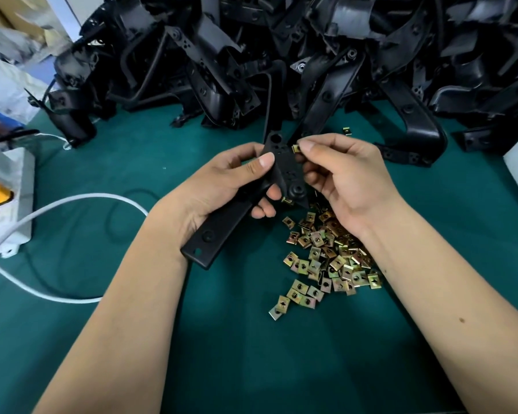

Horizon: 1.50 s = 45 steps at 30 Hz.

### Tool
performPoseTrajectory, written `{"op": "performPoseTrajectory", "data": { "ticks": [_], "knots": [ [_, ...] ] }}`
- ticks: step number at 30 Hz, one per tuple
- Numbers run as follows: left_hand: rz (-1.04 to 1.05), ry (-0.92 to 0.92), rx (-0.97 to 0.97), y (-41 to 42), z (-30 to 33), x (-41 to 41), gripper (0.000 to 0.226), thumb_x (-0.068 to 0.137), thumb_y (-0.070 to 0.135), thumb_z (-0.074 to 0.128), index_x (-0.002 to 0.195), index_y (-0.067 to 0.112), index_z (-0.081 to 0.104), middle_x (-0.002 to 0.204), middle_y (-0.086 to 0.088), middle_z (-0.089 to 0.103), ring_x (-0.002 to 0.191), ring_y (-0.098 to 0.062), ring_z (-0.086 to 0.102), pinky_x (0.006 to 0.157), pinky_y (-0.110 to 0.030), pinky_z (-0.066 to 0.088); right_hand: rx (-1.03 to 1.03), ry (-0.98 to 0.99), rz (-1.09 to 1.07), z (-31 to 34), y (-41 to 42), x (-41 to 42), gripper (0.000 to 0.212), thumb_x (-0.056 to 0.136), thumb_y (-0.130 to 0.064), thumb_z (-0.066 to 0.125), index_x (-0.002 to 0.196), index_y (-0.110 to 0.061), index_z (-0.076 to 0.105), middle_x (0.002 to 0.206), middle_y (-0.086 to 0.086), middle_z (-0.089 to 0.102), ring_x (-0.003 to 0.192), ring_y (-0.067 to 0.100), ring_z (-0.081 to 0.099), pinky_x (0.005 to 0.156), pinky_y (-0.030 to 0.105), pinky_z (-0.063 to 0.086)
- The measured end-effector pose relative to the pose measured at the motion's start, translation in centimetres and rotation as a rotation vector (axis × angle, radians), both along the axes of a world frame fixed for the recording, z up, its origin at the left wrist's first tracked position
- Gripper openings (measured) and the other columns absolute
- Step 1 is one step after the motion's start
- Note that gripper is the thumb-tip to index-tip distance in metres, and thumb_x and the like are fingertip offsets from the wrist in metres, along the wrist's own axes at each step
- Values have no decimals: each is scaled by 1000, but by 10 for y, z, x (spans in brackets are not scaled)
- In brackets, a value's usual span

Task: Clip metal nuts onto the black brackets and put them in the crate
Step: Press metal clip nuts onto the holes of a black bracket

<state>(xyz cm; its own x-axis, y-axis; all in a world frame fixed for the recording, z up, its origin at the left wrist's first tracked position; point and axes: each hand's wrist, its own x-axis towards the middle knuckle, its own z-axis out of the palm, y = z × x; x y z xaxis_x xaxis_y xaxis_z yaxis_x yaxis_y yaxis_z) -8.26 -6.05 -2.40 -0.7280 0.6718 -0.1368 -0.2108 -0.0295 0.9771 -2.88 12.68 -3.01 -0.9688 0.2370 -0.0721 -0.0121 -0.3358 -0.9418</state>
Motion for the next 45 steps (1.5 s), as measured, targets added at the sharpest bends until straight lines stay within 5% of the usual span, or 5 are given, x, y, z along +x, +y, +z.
{"op": "performPoseTrajectory", "data": {
  "ticks": [26, 32, 37, 39, 45],
  "knots": [
    [40, 110, -181, 7, -5, 2, 23, 101, 28, 61, 118, 12, 60, 76, -13, 72, 56, -25, 70, 51, -26, 56, 171, 9, 35, 2, -4, 6, 18, 91, -1, 72, 86, -18, 67, 72, -2, 60, 65, 8, 56, 57, 19, 46],
    [72, 127, -164, 12, -6, 1, 24, 102, 24, 61, 115, 5, 58, 75, -14, 71, 51, -23, 63, 47, -26, 52, 512, 25, -89, 2, 8, -2, 11, 92, -20, 76, 98, -14, 70, 75, 1, 72, 69, 15, 65, 61, 30, 55],
    [91, -10, 23, 11, -3, -1, 31, 98, 32, 67, 115, 10, 51, 79, -11, 62, 56, -20, 53, 48, -24, 44, 1618, -213, -313, -1, 32, -26, 22, 92, -26, 69, 107, -10, 69, 112, 10, 66, 117, 36, 50, 92, 40, 42],
    [79, -58, 81, 10, -4, -1, 35, 93, 32, 67, 117, 13, 50, 83, -9, 61, 62, -20, 53, 52, -24, 45, 1775, -353, -175, 3, 35, -35, 28, 84, -14, 71, 111, -9, 64, 129, 14, 55, 128, 42, 36, 99, 49, 36],
    [132, -55, 119, 10, -9, -2, 40, 77, 26, 82, 106, 15, 56, 78, -5, 57, 61, -19, 53, 52, -24, 45, 1707, -308, -173, 10, 32, -43, 23, 76, 19, 58, 77, -3, 61, 69, 9, 45, 102, 39, 57, 80, 41, 49]
  ]
}}
